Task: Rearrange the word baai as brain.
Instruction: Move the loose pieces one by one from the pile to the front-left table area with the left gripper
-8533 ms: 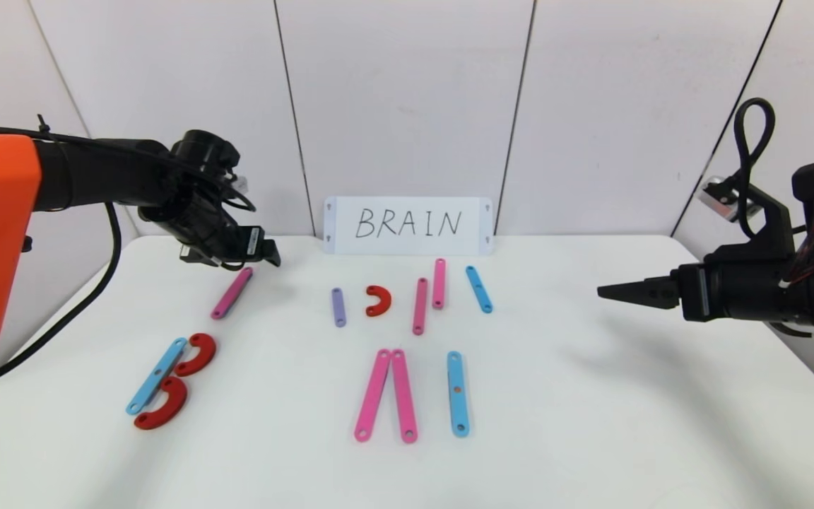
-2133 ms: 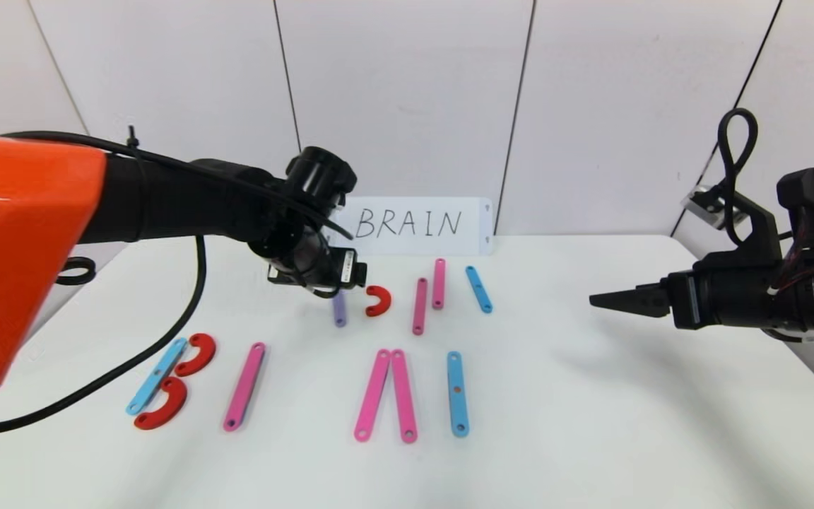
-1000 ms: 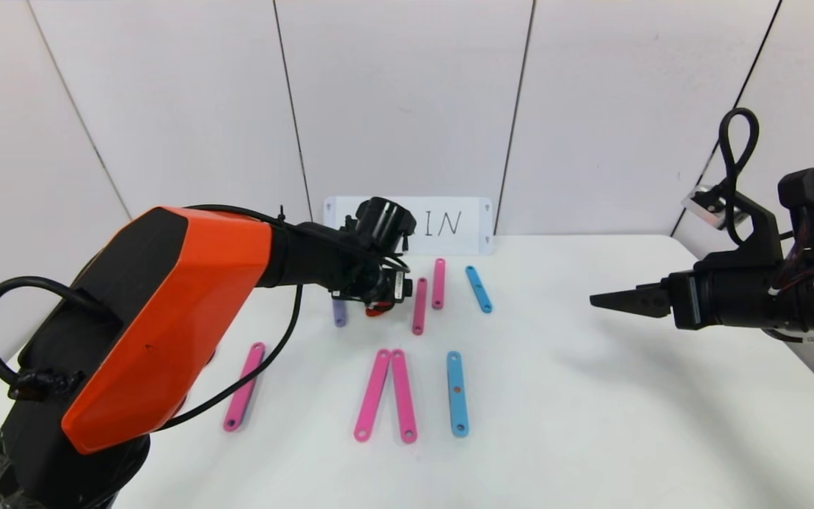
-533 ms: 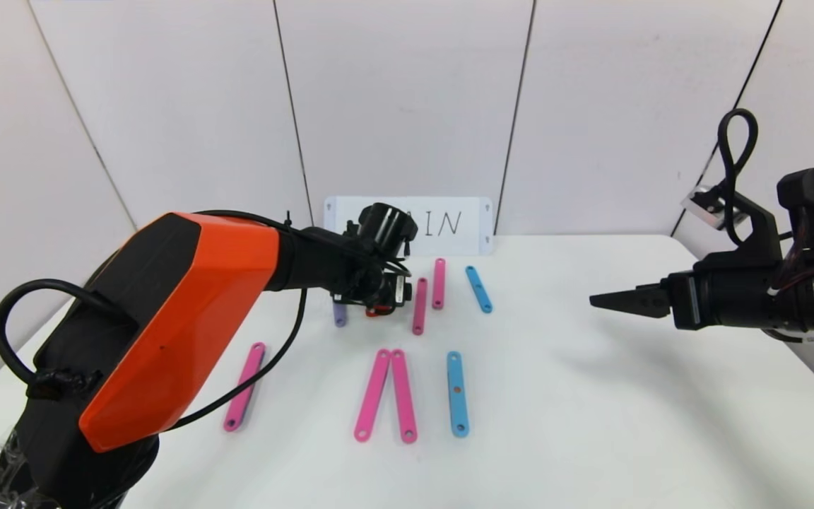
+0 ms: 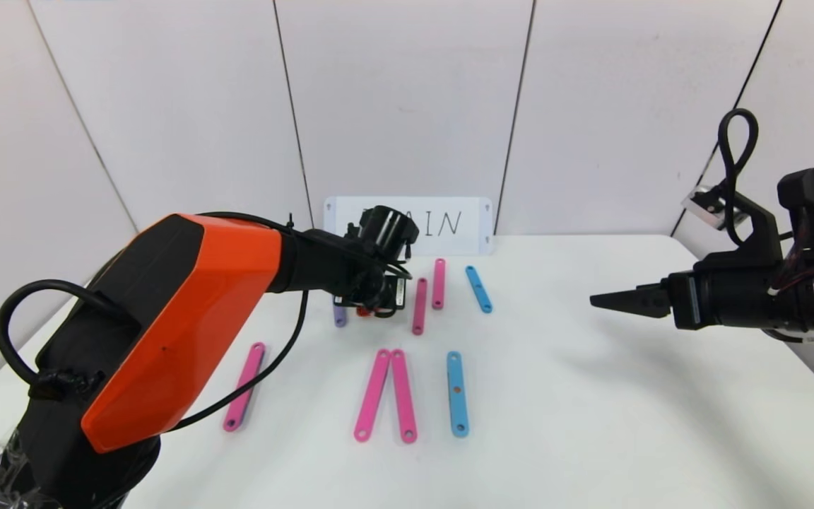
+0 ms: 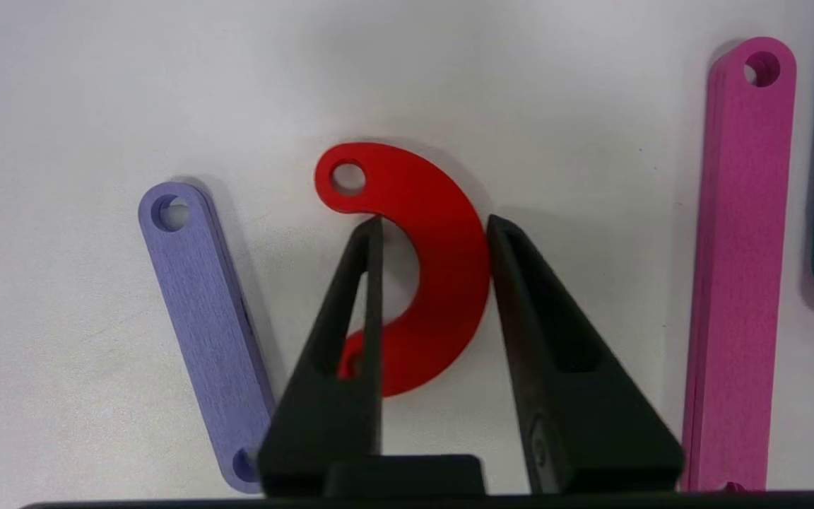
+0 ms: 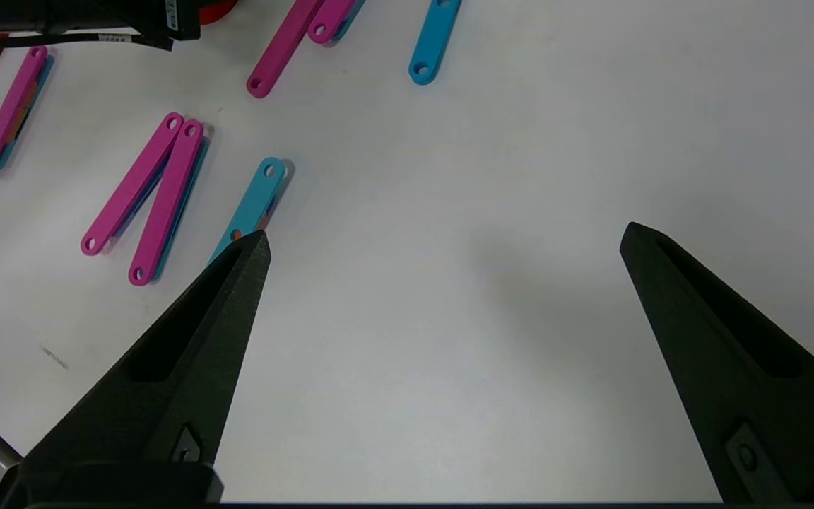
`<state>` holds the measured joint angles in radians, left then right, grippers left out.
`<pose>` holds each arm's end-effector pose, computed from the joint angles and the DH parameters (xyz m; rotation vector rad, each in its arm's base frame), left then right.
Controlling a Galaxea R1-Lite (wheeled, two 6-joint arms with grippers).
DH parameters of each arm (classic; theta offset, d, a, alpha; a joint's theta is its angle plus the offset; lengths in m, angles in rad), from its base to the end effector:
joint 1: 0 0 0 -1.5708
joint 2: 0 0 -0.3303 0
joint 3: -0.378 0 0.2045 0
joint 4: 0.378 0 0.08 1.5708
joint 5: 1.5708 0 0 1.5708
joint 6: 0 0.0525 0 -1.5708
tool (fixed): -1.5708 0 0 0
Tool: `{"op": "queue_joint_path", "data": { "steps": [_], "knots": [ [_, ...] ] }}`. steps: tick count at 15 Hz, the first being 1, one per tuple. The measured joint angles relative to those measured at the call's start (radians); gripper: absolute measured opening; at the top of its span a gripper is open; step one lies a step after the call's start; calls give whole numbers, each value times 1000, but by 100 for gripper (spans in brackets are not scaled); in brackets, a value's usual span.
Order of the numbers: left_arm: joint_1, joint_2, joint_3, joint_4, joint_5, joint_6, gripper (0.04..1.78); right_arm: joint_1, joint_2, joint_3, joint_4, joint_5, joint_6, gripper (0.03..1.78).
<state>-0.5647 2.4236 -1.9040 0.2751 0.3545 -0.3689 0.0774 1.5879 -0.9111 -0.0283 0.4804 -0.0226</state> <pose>0.4674 -0.2745 0.0962 0.0012 0.7338 -0.0644 0.2992 0.0475 0.1936 0.1102 0.6372 0.5450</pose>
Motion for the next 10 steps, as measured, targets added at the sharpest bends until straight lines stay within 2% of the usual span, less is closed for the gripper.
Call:
{"op": "queue_joint_path", "data": {
  "steps": [1,2,10],
  "knots": [
    [0,1,0,0,0,0,35,0,0,0,0,0,0,174],
    [0,1,0,0,1,0,30,0,0,0,0,0,0,174],
    [-2,-1,-6,5,0,8,29,0,0,0,0,0,0,174]
  ]
}}
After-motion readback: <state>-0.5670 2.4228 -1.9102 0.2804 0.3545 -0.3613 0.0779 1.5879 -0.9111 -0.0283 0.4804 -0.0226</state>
